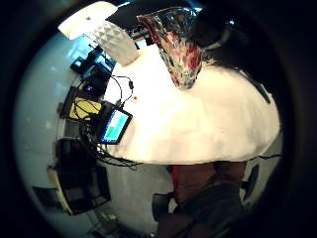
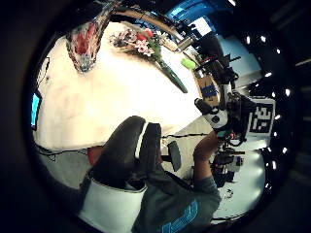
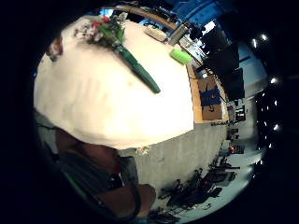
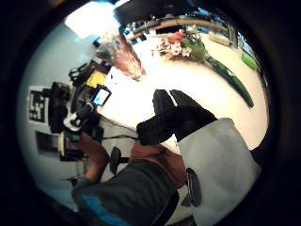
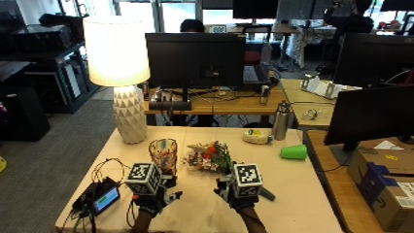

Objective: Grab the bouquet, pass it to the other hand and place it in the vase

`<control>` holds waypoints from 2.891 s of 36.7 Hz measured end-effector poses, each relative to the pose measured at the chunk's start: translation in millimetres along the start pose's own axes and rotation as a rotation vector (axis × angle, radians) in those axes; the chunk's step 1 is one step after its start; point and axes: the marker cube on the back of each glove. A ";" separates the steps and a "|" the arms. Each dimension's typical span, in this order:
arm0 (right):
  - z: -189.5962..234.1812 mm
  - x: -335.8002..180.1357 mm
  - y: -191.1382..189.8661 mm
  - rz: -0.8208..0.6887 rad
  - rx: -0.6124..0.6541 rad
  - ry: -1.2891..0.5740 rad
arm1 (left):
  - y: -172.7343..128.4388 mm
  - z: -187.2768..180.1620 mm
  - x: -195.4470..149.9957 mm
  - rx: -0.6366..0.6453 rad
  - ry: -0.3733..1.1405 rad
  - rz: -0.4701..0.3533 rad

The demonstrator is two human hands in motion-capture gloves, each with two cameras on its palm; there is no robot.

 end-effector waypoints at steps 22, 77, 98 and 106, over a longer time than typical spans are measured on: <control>138.3 165.4 -72.3 0.213 -0.052 -0.179 | 1.5 8.6 8.2 0.177 0.141 0.014; 136.1 147.9 -80.8 0.355 0.192 -0.346 | -45.0 3.3 38.8 0.174 0.662 0.127; 77.0 58.9 -76.4 0.117 0.354 -1.184 | -117.3 -33.8 155.5 -0.020 1.300 0.274; 59.1 22.0 -70.5 -0.030 0.325 -1.338 | -146.6 -29.7 193.8 -0.147 1.425 0.346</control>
